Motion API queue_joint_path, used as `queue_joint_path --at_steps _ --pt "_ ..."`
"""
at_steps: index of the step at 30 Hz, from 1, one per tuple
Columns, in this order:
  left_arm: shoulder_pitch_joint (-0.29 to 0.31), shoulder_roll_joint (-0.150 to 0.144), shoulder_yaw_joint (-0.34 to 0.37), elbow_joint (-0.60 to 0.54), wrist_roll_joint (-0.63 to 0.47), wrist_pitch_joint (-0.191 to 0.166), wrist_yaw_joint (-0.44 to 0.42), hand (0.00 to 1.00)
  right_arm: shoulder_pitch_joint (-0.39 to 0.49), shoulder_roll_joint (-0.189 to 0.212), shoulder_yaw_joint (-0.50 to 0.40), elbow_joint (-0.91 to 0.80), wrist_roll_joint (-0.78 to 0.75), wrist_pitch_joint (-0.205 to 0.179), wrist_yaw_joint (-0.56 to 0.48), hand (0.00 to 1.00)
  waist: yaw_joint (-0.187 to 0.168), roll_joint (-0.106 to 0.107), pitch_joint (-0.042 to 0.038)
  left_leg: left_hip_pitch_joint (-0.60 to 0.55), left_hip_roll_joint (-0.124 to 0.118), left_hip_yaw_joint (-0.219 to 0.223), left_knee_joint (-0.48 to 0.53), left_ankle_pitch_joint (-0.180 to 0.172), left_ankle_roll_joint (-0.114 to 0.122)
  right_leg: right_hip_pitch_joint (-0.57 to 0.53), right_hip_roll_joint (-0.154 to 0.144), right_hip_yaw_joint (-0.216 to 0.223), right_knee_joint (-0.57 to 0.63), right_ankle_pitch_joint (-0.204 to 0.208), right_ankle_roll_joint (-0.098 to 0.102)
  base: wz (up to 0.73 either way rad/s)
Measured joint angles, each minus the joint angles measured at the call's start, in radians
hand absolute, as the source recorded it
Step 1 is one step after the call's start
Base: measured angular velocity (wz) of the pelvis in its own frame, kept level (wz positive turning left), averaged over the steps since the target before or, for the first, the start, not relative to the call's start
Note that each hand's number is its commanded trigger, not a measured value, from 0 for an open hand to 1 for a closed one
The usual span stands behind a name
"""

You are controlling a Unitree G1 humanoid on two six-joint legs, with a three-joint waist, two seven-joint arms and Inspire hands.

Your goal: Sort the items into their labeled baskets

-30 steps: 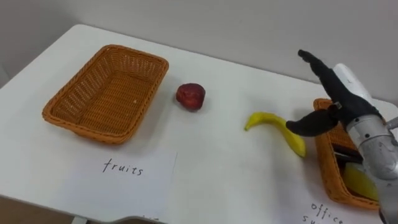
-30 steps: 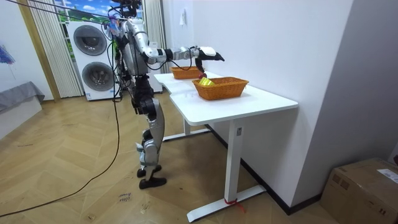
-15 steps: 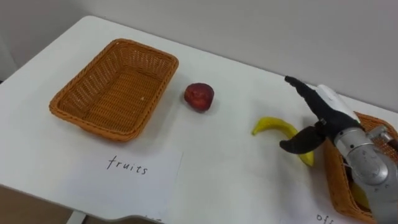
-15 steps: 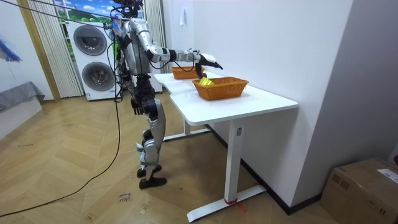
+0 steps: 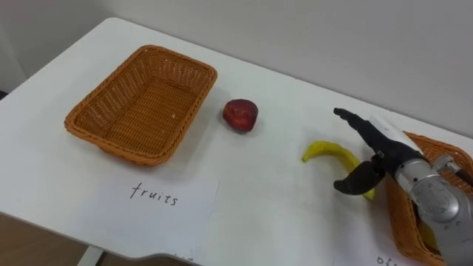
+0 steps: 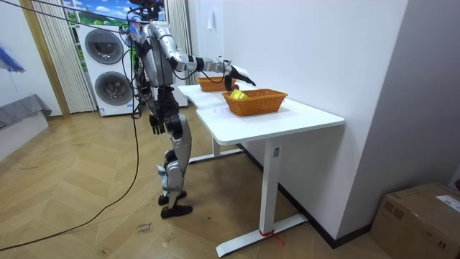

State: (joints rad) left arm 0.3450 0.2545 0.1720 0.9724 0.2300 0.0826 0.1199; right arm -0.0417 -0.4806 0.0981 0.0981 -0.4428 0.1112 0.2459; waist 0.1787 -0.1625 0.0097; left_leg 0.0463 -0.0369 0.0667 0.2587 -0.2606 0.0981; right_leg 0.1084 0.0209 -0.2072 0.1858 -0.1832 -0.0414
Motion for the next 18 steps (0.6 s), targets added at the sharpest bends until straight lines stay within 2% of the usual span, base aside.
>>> queue_joint_path --at_steps 13,18 --pt "0.0 0.007 0.0 -0.002 0.0 0.002 -0.025 0.0 0.0 0.0 0.0 0.006 -0.005 0.013 0.041 0.0 0.003 -0.005 0.0006 -0.001 -0.002 -0.019 0.001 0.0 0.0 0.005 -0.001 -0.018 0.0 0.0 0.0 0.04" --pt "-0.001 0.012 -0.001 -0.013 0.001 0.002 -0.03 0.0 0.0 -0.001 0.001 0.054 -0.052 0.015 0.041 0.0 0.004 -0.009 0.0005 -0.003 -0.005 -0.026 0.0 0.0 0.001 0.005 -0.002 -0.018 -0.001 0.0 0.0 0.03"
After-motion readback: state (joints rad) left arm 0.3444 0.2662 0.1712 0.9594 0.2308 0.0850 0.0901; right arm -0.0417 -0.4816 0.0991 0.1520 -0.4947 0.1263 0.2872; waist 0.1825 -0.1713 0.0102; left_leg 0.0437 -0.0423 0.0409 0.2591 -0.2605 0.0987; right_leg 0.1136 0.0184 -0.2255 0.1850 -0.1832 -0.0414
